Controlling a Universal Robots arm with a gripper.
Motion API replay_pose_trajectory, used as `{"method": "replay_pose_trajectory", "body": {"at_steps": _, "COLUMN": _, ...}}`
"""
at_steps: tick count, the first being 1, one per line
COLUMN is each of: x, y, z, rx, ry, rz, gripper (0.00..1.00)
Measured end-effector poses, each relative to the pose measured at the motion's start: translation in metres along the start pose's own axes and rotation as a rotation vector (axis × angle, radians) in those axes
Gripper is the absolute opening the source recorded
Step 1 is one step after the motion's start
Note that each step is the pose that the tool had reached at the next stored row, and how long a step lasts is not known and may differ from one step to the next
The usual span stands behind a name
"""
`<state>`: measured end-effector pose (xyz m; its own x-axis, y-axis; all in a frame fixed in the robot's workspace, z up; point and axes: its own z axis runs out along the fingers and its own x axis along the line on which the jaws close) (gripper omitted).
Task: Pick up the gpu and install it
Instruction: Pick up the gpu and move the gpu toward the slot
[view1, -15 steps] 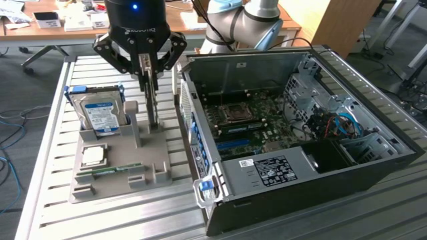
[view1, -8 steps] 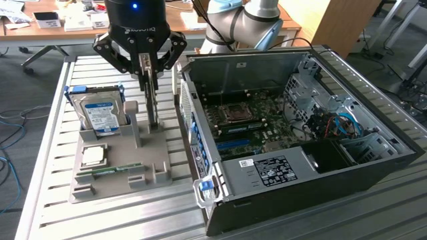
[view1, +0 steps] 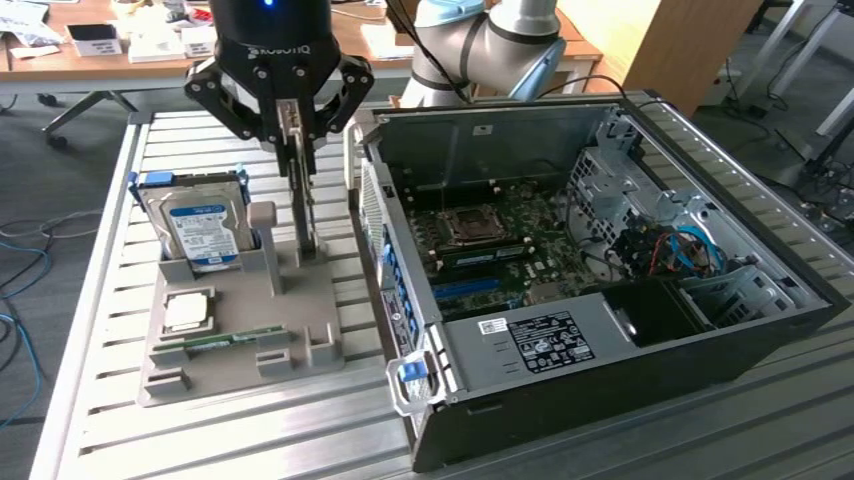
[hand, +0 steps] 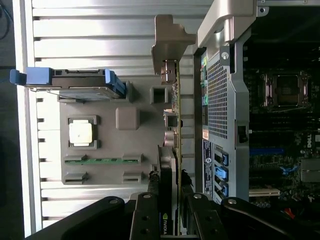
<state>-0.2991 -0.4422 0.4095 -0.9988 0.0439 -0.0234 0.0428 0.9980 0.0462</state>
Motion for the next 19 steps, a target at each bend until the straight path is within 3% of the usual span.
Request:
{"method": "replay_pose_trajectory", "body": {"at_steps": 11, "x": -0.002, "y": 0.0001, "z": -0.0002, "rx": -0.0001, "ry": 0.0002, "rz": 0.000, "gripper": 0.27}}
{"method": "replay_pose_trajectory", "body": {"at_steps": 19, "x": -0.014, "y": 0.0007, "z": -0.0016, "rx": -0.0002, "ry": 0.0002, "rz": 0.000, "gripper": 0.27}}
